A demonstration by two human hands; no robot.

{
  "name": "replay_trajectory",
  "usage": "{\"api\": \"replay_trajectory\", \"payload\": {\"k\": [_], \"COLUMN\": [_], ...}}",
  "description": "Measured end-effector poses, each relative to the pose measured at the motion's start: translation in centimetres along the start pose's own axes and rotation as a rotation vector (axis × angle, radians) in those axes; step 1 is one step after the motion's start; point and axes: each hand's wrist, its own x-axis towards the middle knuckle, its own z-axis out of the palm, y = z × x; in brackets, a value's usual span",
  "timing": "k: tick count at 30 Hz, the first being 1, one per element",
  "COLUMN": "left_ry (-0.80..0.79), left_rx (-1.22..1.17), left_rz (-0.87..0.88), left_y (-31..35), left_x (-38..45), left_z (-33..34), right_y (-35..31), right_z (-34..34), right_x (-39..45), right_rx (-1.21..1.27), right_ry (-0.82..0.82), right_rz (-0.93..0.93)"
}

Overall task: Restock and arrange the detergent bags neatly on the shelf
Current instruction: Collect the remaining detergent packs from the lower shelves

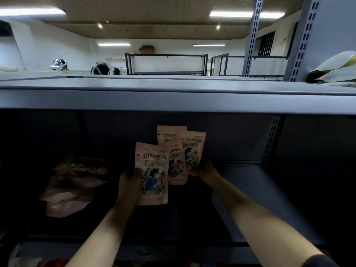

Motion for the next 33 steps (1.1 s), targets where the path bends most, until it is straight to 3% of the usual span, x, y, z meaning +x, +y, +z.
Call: {"api": "replay_trajectory", "payload": {"k": [4,13,21,27,33], "left_ry": [-0.007,-0.132,-0.094,0.004,-0.089], "left_rx": [0.014,-0.069,-0.081,0.099,0.165], "left_rz": [0.012,0.004,-0.026,0.085,0.263], "left_y": [-0.6,0.7,3.7,5.0,6.9], "left_x": [0.1,-2.4,-7.5,-12.2,-17.5], "left_z": [-0.2,0.4,2.8,4.4,5.8], "right_y": [-0.9,-0.7,-0.2,0.6,0.9], "right_z": [1.2,-1.5,-7.6,-10.6,-14.3], "right_x": [0.2,-2.6,-9.9,-16.2,-22.5], "right_rx": [0.298,0.027,-0.115,-0.025,-0.060], "right_ry": [0.041,0.175,0.291,0.427,0.515], "right_rz": [0.081,0.119,-0.061,-0.163,-0.247]}}
